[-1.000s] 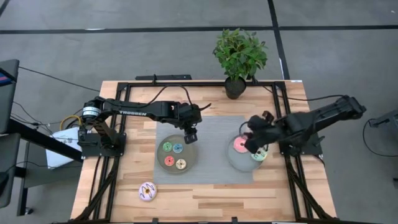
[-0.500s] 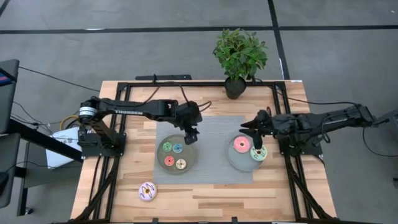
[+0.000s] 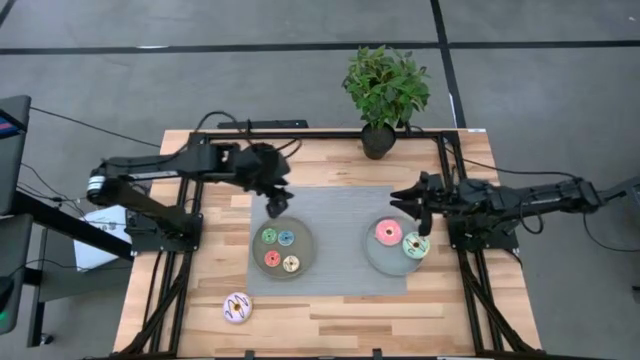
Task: Pick & Place donuts
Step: Put the large purple donut on the gray plate
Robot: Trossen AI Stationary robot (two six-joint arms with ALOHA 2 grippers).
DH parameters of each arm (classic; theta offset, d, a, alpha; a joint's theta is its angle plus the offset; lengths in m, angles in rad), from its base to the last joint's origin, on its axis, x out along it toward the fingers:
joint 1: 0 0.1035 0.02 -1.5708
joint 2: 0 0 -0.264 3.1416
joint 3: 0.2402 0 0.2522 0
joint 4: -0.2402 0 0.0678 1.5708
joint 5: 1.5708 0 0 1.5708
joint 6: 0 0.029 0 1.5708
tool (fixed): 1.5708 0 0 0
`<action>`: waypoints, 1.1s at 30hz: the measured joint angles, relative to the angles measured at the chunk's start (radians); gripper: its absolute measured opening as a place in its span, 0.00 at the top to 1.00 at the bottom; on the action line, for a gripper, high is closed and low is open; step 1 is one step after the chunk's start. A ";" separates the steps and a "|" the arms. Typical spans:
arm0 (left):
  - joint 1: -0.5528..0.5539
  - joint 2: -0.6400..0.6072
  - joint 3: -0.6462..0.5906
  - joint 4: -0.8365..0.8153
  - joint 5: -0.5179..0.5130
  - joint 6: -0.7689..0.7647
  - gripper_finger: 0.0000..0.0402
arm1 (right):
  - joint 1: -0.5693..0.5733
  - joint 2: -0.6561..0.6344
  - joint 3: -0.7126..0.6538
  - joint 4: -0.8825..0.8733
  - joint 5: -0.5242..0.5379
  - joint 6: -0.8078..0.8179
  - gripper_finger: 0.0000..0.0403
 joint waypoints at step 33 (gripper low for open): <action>-0.880 -0.079 -0.250 -0.281 -0.124 -1.620 0.53 | 0.000 -0.153 -0.168 0.229 -0.021 -0.011 0.71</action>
